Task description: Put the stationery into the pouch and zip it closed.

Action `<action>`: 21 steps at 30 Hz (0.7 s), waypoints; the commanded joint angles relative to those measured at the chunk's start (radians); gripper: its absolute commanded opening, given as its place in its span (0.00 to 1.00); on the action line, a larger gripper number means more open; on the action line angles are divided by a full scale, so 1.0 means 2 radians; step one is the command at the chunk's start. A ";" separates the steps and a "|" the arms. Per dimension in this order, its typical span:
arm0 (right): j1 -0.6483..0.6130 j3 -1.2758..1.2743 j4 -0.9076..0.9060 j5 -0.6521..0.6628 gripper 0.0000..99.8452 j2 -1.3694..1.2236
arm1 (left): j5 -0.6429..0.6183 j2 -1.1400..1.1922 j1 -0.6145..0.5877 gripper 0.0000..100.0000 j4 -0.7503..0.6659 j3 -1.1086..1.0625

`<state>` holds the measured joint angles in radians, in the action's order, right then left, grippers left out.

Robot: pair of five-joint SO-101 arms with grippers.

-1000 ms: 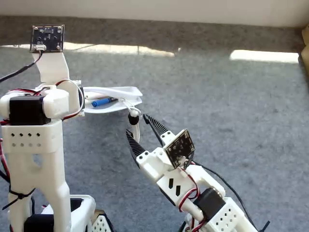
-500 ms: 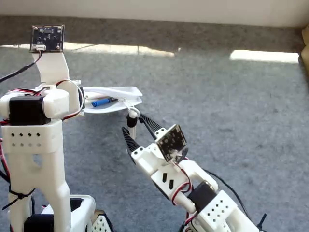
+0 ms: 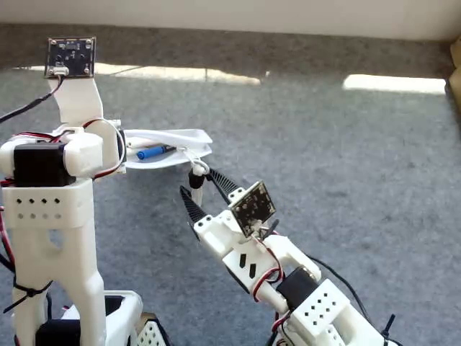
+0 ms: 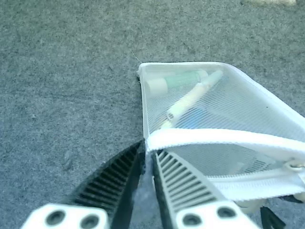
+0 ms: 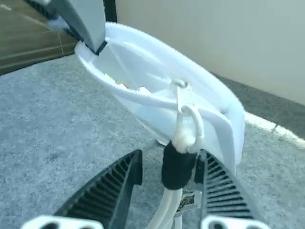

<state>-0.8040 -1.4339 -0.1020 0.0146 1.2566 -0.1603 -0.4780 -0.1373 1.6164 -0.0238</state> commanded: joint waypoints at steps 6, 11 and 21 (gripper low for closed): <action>0.016 0.007 0.031 -0.035 0.17 -0.005 | -0.003 -0.005 -0.005 0.01 -0.009 0.001; 0.016 0.005 0.031 -0.035 0.17 -0.005 | -0.003 -0.005 -0.005 0.01 -0.009 0.001; 0.016 0.004 0.031 -0.038 0.17 -0.005 | -0.003 -0.005 -0.005 0.01 -0.009 0.001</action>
<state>-0.7825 -1.4339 -0.0698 -0.0468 1.2566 -0.1603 -0.4780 -0.1373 1.6164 -0.0238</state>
